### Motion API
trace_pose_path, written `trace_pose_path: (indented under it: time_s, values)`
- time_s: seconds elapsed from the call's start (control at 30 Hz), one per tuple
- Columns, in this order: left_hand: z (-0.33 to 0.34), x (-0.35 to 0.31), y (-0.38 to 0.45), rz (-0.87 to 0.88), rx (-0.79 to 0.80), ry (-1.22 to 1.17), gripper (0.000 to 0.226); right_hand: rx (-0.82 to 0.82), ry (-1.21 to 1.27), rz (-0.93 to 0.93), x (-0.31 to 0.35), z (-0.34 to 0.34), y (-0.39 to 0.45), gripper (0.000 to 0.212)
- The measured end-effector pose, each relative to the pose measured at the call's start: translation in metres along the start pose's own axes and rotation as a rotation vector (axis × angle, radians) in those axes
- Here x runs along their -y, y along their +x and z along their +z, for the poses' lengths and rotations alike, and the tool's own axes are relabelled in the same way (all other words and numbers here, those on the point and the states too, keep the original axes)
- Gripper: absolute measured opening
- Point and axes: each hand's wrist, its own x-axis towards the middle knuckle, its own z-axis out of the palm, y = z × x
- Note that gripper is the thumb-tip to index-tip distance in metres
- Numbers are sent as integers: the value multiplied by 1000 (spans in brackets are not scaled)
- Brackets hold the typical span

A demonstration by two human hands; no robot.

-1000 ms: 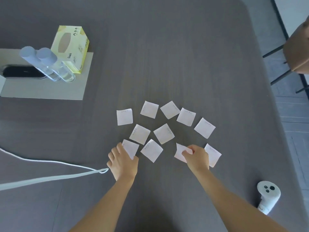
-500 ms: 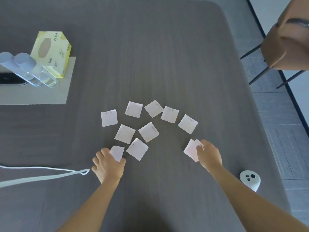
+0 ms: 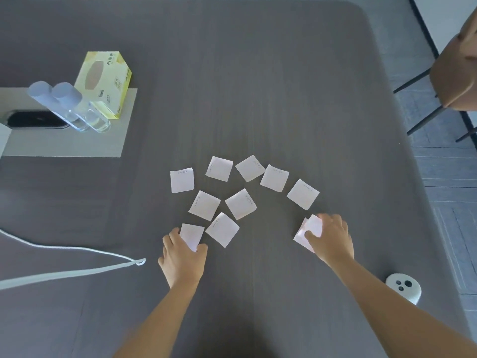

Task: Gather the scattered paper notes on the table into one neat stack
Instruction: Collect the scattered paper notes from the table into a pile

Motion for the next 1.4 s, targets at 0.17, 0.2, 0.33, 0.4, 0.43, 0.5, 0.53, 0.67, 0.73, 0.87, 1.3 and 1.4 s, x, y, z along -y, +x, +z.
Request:
trace_pose_path:
  time_s: [0.17,0.2,0.33,0.4,0.43,0.5,0.53,0.67,0.73,0.87,1.3,1.4]
  values:
    - [10,-25,-13,162,7,33,68,-3,-77,-17,1,10,-7,86]
    - [13,-32,-14,185,33,64,66,1,-78,-20,0,11,-7,88]
    - [28,-49,-13,198,125,213,70,4,-64,-30,-2,10,-9,88]
    - [33,-51,-11,194,125,249,71,4,-74,-39,-3,9,-10,86]
    - [35,-52,-10,195,119,266,72,3,-89,-49,-3,9,-10,81]
    - [37,-52,-8,198,102,296,75,12,-139,-64,-4,10,-10,68]
    - [38,-53,-7,205,93,307,75,28,-171,-69,-5,9,-10,60]
    - [40,-55,-3,235,64,310,62,101,-205,-133,-6,7,-5,23]
    - [41,-56,-1,241,61,320,64,125,-109,-132,-4,4,3,17]
    - [40,-58,2,259,72,309,70,156,241,-43,15,-16,29,10]
    - [38,-54,5,305,132,341,78,30,-91,-57,55,-27,92,84]
    - [36,-54,6,294,142,336,72,-10,-98,-86,59,-23,90,65]
